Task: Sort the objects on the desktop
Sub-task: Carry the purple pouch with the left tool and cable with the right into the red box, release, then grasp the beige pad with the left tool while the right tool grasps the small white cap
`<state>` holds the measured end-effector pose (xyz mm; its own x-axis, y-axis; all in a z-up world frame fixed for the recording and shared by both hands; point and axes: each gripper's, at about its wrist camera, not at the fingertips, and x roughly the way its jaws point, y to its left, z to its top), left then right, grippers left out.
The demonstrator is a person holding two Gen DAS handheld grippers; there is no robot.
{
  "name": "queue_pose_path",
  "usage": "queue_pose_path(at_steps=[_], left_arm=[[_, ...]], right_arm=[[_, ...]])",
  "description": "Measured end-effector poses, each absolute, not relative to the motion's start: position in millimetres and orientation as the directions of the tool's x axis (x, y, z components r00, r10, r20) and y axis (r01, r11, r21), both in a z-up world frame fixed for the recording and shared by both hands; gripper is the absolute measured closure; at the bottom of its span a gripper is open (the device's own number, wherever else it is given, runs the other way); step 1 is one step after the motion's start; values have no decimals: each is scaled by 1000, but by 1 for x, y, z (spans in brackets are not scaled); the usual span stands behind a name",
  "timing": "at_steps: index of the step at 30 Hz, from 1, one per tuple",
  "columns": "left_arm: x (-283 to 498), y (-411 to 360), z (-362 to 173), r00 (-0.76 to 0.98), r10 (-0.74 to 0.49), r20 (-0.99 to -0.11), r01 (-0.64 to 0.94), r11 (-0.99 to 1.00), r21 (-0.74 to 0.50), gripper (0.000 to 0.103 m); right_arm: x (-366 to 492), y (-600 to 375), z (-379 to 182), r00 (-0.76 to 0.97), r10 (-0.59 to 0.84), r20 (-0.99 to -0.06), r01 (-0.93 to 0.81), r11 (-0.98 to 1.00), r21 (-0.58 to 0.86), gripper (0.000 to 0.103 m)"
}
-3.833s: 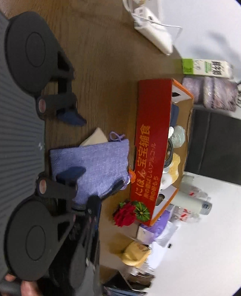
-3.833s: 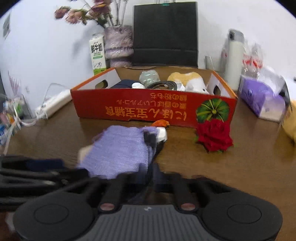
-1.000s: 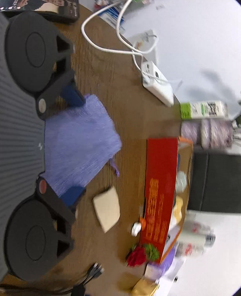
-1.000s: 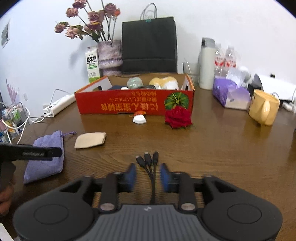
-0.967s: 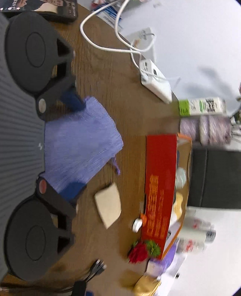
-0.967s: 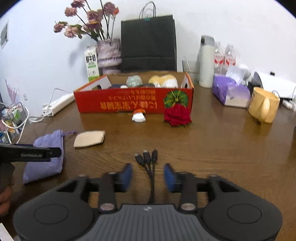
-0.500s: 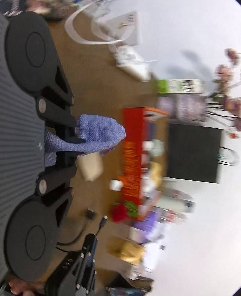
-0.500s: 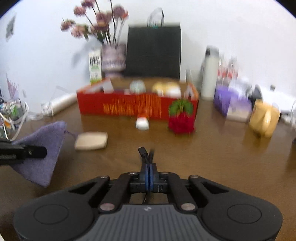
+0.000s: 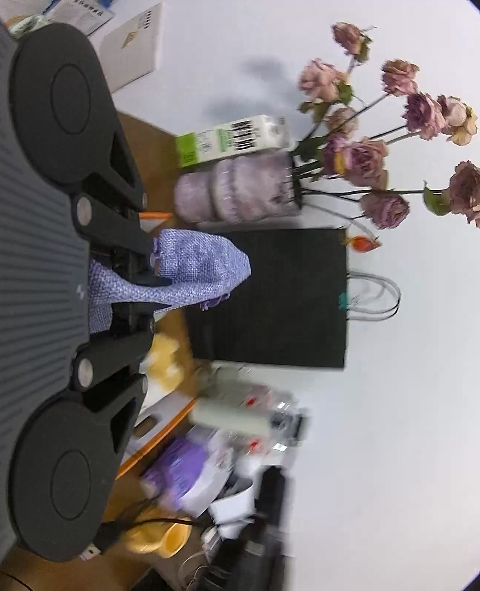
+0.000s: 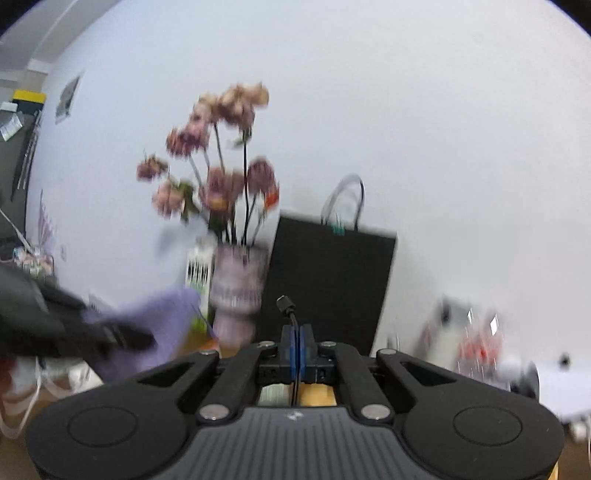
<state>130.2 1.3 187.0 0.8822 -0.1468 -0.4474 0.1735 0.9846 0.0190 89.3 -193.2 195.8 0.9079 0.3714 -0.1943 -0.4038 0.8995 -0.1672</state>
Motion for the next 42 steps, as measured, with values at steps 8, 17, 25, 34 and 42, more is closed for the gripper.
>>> queue_pose_path(at_steps=[8,17,25,34,42], left_arm=[[228,5,90,732,-201,-651,219,974,-55,98],[251,2,45,704,-168,-691,215,976,-18,29],[242,-4,127,758,-123,-641,144,989,-20,4],[128,-10,93,796,-60,-603,27,998,-65,0],[3,-17,67,890,-114,-442,73,991,-108,0]], right_arm=[[207,-174,147,850,350,-393,-421,900,-109,102],[294,-187,30,624,271,-733,-356,934,42,91],[279,-197,108,666,279,-692,-334,941,57,37],[179,-220,92,807,171,-565,-256,964,-74,25],[59,-233,45,815,201,-544,-262,964,-36,14]])
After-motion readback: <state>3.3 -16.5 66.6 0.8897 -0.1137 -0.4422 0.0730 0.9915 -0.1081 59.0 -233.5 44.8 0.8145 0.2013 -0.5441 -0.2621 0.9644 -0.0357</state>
